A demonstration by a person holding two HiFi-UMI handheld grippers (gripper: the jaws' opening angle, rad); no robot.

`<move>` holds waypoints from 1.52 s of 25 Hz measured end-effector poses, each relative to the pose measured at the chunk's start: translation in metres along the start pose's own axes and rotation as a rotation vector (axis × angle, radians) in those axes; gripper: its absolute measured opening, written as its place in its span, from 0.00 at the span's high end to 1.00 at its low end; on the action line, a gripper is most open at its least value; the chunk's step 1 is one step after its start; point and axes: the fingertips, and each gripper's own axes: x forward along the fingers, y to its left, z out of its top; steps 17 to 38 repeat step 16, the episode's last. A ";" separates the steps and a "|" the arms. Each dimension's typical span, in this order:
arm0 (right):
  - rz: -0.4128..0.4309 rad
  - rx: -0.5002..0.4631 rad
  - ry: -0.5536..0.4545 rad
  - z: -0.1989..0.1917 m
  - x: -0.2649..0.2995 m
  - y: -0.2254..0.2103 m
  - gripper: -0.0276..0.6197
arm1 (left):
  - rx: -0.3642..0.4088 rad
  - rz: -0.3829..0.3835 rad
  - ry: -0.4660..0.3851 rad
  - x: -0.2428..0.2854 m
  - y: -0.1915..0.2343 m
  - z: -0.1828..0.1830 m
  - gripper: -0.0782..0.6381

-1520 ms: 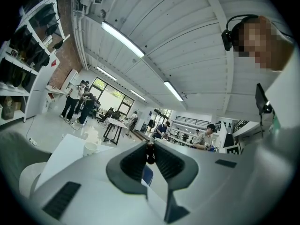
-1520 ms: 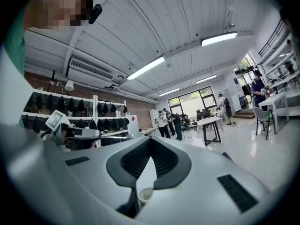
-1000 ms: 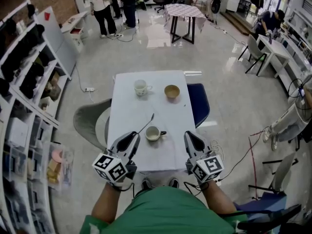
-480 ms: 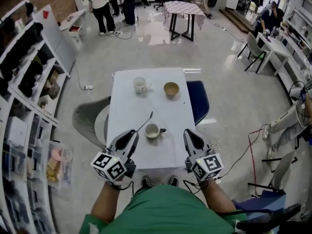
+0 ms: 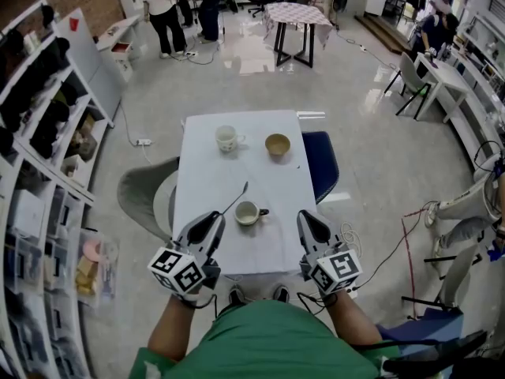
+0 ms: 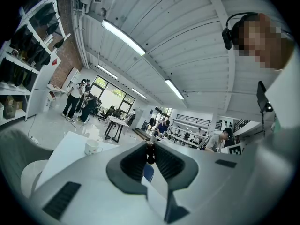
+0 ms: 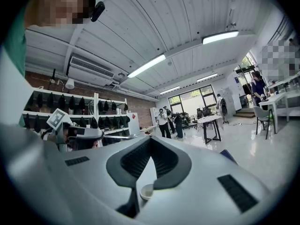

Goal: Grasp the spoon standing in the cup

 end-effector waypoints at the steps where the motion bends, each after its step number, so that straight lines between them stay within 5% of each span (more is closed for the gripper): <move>1: -0.001 0.000 0.000 0.000 0.000 0.000 0.94 | -0.001 0.001 0.001 0.000 0.000 0.000 0.81; 38: -0.006 0.000 0.004 -0.005 0.001 0.002 0.94 | -0.019 0.000 0.008 -0.001 0.011 -0.009 0.81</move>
